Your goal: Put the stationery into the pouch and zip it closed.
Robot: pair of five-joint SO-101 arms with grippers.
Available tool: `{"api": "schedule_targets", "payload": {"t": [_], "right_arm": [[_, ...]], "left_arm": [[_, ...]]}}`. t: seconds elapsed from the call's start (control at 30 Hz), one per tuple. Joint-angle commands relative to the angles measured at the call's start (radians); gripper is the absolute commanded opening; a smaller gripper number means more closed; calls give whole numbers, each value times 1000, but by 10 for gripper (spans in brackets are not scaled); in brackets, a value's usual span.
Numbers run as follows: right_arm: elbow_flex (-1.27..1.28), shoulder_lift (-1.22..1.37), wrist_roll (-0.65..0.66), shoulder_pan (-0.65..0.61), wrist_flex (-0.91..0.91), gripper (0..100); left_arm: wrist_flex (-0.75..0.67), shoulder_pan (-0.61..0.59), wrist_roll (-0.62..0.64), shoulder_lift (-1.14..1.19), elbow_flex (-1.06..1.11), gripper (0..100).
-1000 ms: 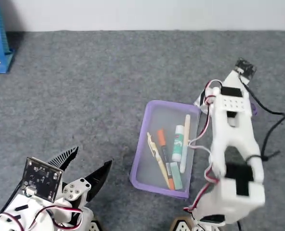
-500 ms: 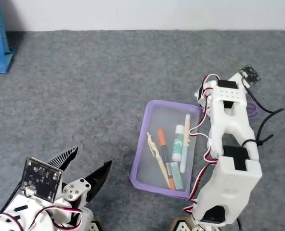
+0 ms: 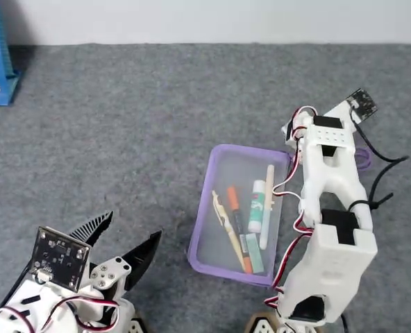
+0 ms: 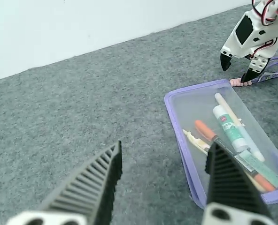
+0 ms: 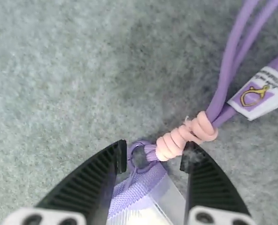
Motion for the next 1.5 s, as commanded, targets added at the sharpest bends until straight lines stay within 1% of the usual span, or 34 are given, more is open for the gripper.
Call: {"api": "schedule_targets", "payload": {"t": [0.0,0.13,0.23,0.4,0.5,0.57,0.7,1.0,1.07,1.17,1.2,1.27,1.33,1.4,1.47], "right_arm": [[-52,2,-3,25,-21,202],[-89,64,-6,50,2,202],[-146,113,-12,54,90,202],[-269,176,-64,59,213,202],[-315,189,-69,54,308,202],[-331,191,-69,53,334,202],[-345,202,-69,58,332,202],[-350,294,-61,87,203,194],[-350,298,-61,94,189,149],[-350,298,-61,94,186,17],[-350,298,-61,94,186,2],[-350,297,-61,94,194,31],[-350,288,-61,94,205,8],[-350,252,-57,94,232,10],[-350,196,-17,93,274,8]], "left_arm": [[-14,-8,6,-3,-4,280],[-14,-9,6,-3,-4,280],[-14,-9,8,-3,-4,280],[-14,-9,9,-3,-2,280],[-14,-9,9,-3,-2,280],[-14,-9,9,-3,-2,280],[-14,-9,9,-3,-2,280],[-15,-9,8,-3,16,280],[-15,-9,8,-3,16,280],[-15,-9,8,-3,16,280],[-15,-9,8,-3,16,279],[-15,-9,8,-3,16,279],[-15,-9,8,-3,16,279],[-15,-9,8,-3,16,279],[-15,-9,8,-3,16,279]]}}
